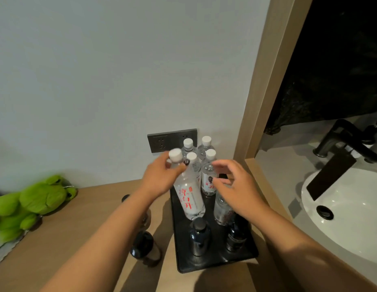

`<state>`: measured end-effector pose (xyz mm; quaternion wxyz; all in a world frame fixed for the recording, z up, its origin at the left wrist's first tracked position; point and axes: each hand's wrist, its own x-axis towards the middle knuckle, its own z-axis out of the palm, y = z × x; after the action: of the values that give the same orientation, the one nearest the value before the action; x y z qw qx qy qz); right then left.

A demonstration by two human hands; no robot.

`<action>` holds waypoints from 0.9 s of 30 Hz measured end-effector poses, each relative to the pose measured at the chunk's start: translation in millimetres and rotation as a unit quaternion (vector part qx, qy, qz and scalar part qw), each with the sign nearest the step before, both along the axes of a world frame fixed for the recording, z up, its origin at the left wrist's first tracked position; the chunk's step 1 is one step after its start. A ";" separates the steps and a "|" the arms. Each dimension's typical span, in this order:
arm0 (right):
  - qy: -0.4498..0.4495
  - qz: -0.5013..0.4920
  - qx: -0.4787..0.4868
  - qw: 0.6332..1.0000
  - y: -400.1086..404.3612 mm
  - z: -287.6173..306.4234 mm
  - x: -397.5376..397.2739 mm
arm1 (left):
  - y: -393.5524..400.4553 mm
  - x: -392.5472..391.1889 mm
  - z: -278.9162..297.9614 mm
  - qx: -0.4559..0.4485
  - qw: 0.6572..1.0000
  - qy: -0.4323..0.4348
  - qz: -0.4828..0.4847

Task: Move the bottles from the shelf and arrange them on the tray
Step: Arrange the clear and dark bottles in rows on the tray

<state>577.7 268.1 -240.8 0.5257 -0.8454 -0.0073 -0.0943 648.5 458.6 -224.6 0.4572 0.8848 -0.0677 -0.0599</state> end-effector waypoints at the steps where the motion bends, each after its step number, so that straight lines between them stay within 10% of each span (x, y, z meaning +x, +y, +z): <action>1: 0.035 0.035 -0.027 0.998 5.6 2.9 6.8 | 2.6 4.6 13.2 0.030 0.999 -0.014 0.007; 11: 0.131 0.131 -0.089 0.979 38.9 16.2 43.4 | 3.1 14.1 71.6 0.101 0.992 -0.080 0.007; 27: 0.170 0.120 -0.061 0.976 25.1 -2.2 33.4 | 22.4 19.3 45.9 -0.040 0.977 0.086 -0.191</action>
<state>611.2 293.2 -243.0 0.4742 -0.8725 -0.0249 0.1155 667.9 481.0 -178.8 0.4764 0.8281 -0.1979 -0.2194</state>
